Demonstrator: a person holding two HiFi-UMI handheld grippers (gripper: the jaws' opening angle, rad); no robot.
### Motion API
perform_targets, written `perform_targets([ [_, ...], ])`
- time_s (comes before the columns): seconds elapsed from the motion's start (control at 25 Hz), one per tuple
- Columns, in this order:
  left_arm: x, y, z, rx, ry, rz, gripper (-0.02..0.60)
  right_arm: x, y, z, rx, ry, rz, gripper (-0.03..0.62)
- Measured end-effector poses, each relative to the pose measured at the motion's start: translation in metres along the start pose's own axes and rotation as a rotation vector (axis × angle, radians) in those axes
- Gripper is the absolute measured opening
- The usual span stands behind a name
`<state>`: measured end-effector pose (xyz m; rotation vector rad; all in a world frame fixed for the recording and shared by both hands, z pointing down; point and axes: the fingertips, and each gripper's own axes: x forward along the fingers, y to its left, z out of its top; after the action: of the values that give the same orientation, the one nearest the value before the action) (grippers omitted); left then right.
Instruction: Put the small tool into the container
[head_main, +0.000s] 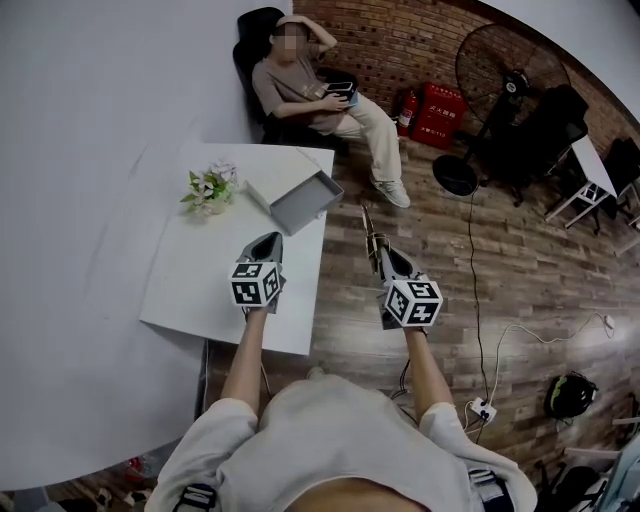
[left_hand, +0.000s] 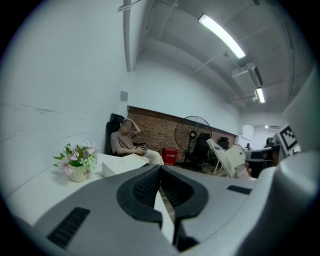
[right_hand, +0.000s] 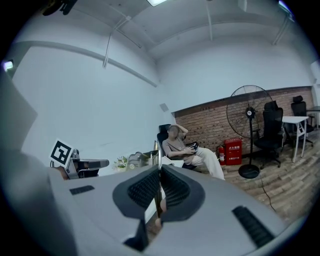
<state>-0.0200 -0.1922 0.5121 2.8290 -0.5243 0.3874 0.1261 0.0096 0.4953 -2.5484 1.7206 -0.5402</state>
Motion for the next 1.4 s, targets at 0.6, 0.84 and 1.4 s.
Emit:
perform_targets([
  [0.6, 0.054, 0.014, -0.011, 0.009, 0.048, -0.024, 0.009, 0.040, -0.023, -0.016, 0.021, 0.029, -0.017, 0.006],
  [0.84, 0.084, 0.016, -0.013, 0.011, 0.064, -0.001, 0.008, 0.066, -0.048, -0.018, 0.039, 0.038, 0.006, 0.006],
  [1.4, 0.170, 0.036, 0.009, -0.016, 0.095, 0.160, 0.009, 0.174, -0.127, 0.018, 0.031, 0.103, 0.148, 0.006],
])
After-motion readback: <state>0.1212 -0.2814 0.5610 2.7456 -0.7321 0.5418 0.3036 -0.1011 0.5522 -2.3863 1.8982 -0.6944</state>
